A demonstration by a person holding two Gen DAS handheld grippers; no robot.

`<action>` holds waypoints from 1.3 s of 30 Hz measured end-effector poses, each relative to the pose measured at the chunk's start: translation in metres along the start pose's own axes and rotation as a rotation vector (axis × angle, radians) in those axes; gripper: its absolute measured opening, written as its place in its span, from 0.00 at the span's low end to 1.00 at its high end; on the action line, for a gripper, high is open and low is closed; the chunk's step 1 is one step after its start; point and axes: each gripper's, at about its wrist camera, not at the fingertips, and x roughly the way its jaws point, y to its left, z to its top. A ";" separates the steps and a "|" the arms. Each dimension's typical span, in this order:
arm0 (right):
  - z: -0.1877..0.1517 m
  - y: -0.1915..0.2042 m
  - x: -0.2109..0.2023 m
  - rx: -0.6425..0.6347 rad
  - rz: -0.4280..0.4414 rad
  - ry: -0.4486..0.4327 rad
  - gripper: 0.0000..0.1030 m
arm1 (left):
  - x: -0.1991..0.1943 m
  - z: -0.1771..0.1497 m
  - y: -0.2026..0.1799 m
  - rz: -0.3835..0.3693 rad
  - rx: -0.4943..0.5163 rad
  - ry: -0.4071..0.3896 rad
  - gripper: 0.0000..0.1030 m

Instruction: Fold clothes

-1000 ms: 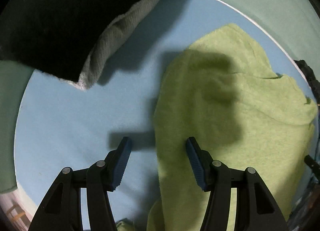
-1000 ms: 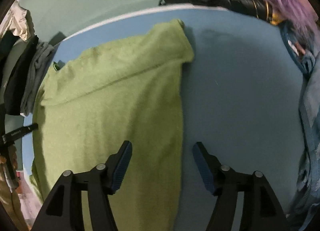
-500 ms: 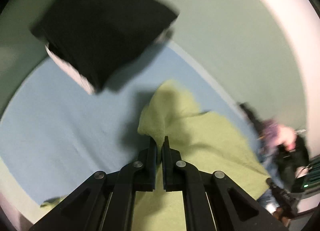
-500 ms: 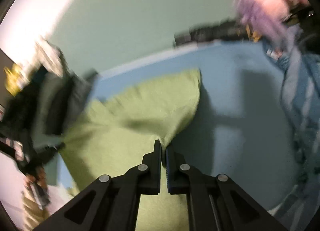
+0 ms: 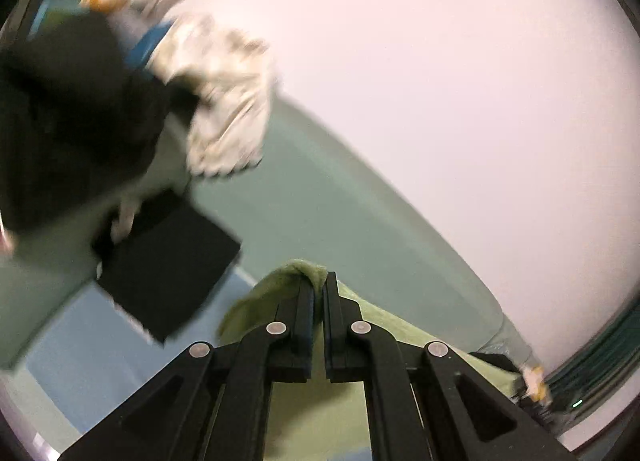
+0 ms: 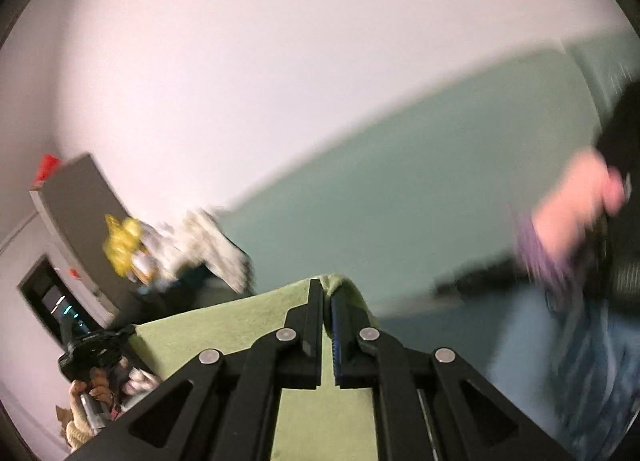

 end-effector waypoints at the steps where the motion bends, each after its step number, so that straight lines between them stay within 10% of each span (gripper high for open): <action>1: 0.006 0.008 -0.008 -0.020 0.011 -0.019 0.03 | -0.004 0.002 -0.007 -0.005 0.019 -0.010 0.03; 6: -0.014 0.017 -0.030 -0.111 -0.026 -0.015 0.04 | -0.021 0.009 -0.040 -0.031 0.113 -0.059 0.03; 9: -0.064 -0.006 -0.036 -0.086 -0.058 0.077 0.04 | 0.015 -0.045 0.007 0.010 0.095 0.052 0.03; 21: -0.337 -0.148 0.010 0.360 -0.272 0.729 0.03 | 0.092 -0.245 0.178 0.307 -0.123 0.513 0.03; 39: -0.366 -0.124 -0.025 0.366 -0.271 0.768 0.03 | 0.066 -0.264 0.184 0.462 -0.045 0.591 0.03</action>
